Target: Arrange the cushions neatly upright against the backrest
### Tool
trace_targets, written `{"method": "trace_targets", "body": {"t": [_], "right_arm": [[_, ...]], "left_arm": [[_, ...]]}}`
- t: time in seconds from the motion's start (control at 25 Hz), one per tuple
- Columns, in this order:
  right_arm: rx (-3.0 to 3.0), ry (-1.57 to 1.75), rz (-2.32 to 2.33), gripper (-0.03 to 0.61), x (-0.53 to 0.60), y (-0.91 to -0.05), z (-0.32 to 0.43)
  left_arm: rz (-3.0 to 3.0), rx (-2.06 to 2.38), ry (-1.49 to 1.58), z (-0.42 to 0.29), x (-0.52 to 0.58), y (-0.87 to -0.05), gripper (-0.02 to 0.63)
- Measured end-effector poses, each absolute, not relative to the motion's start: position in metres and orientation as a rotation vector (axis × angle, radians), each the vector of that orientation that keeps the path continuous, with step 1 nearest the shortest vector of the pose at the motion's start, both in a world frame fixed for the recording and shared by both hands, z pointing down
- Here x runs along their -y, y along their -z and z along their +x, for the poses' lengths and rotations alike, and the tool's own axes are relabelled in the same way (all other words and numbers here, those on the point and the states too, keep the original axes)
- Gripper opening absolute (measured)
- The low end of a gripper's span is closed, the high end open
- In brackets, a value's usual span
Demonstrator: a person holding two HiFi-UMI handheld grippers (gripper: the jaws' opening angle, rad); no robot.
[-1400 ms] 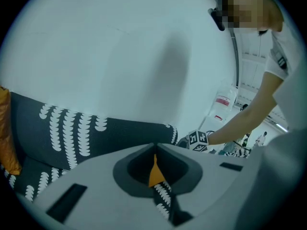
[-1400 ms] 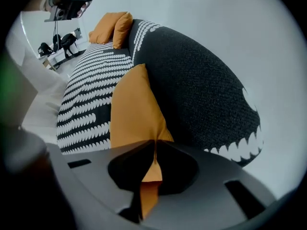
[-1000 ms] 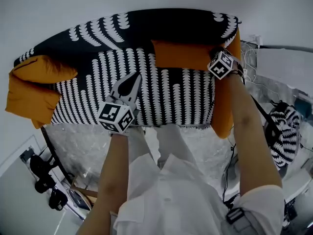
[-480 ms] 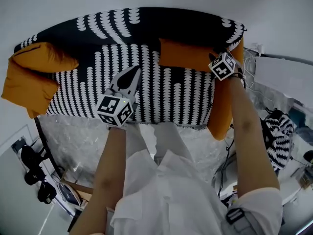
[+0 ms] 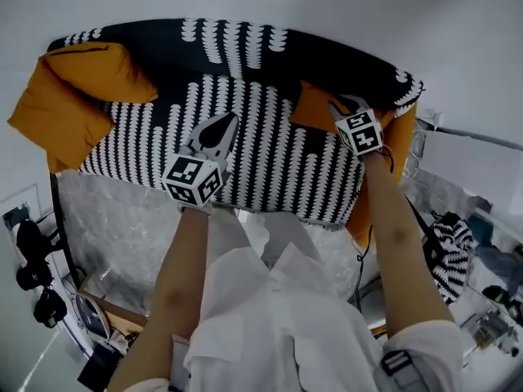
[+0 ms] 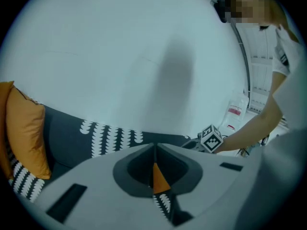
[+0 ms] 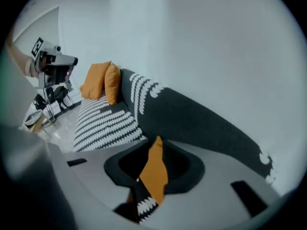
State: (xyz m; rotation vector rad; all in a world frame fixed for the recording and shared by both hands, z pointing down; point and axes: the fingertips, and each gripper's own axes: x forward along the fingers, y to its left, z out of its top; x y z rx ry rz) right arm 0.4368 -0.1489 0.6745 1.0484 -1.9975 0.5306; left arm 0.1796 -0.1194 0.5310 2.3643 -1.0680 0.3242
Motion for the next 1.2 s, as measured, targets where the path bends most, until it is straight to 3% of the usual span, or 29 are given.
{"method": "trace_targets", "body": {"t": [0.28,0.72,1.0,1.2], "right_arm": [[2.230,-0.605,0.952,0.098,0.159,-0.622,0.244],[2.475,-0.511,0.550,0.107,0.177,-0.563,-0.115],[2.480,-0.435,0.356,0.110,0.165,-0.537,-0.244],[2.510,-0.342,0.232,0.110,0.172,-0.508,-0.308]], "left_arm": [[2.311,1.229,-0.242,0.048,0.121,-0.503,0.029],[2.158,1.499,-0.217,-0.240,0.109,-0.484,0.029],[2.103,1.655,-0.208,-0.361,0.096,-0.458,0.029],[2.041,1.734,-0.199,-0.407,0.083,-0.450,0.029]]}}
